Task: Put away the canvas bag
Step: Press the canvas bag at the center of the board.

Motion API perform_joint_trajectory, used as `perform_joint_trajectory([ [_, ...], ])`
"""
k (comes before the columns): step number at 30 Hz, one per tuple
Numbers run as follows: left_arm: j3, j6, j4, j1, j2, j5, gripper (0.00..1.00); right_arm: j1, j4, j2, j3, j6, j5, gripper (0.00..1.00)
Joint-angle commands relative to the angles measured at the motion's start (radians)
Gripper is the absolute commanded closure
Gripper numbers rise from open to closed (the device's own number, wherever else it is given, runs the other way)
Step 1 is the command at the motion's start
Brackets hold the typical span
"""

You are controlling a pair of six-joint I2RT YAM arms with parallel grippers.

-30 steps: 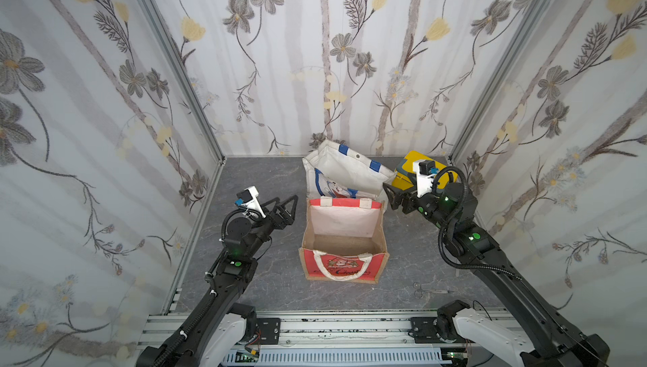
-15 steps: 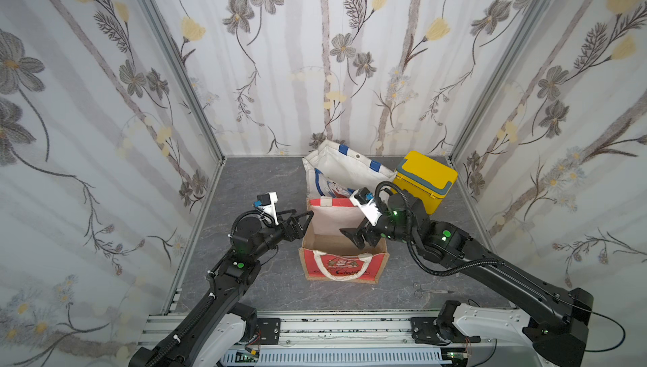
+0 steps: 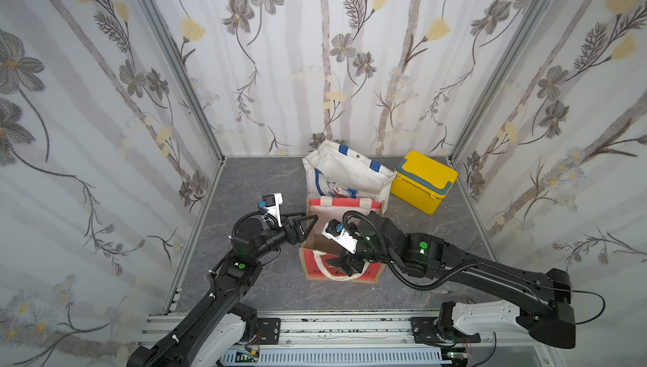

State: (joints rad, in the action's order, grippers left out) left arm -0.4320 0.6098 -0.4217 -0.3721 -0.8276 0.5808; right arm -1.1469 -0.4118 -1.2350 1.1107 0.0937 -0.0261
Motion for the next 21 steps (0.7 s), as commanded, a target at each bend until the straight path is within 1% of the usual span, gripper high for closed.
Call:
perform_joint_trajectory([
  [1,0.005,0.004,-0.018,-0.003,0.010,0.058,0.16,-0.005,0.038,0.008,-0.026,0.044,0.024,0.32],
  [3,0.014,0.000,-0.015,-0.006,0.025,0.063,0.15,-0.003,0.066,0.020,-0.062,0.054,0.059,0.43],
  [4,0.016,-0.011,-0.008,-0.011,0.034,0.061,0.15,-0.004,0.087,0.028,-0.081,0.065,0.059,0.46],
  [5,0.014,-0.026,0.008,-0.017,0.042,0.052,0.15,-0.002,0.109,0.037,-0.099,0.081,0.055,0.52],
  [6,0.012,-0.040,0.023,-0.024,0.049,0.039,0.15,-0.002,0.122,0.043,-0.109,0.092,0.052,0.59],
  [8,0.010,-0.070,0.038,-0.048,0.059,0.022,0.15,0.009,0.129,0.045,-0.117,0.106,0.044,0.81],
  [9,0.008,-0.080,0.044,-0.060,0.061,0.011,0.15,0.018,0.123,0.043,-0.115,0.106,0.037,0.86],
  [10,0.008,-0.097,0.050,-0.074,0.063,-0.001,0.14,0.028,0.115,0.041,-0.112,0.108,0.026,0.87],
  [13,0.024,-0.115,0.029,-0.103,0.078,-0.025,0.12,0.063,0.083,0.037,-0.109,0.113,-0.012,0.97],
  [14,0.031,-0.123,0.019,-0.111,0.083,-0.025,0.12,0.078,0.069,0.038,-0.109,0.117,-0.029,0.98],
  [16,0.050,-0.142,0.001,-0.134,0.095,-0.047,0.09,0.111,0.044,0.042,-0.110,0.123,-0.066,0.98],
  [19,0.064,-0.189,0.000,-0.189,0.098,-0.094,0.00,0.153,0.014,0.052,-0.107,0.125,-0.118,0.99],
  [21,0.059,-0.233,0.024,-0.240,0.085,-0.148,0.00,0.165,0.004,0.055,-0.109,0.127,-0.136,0.99],
])
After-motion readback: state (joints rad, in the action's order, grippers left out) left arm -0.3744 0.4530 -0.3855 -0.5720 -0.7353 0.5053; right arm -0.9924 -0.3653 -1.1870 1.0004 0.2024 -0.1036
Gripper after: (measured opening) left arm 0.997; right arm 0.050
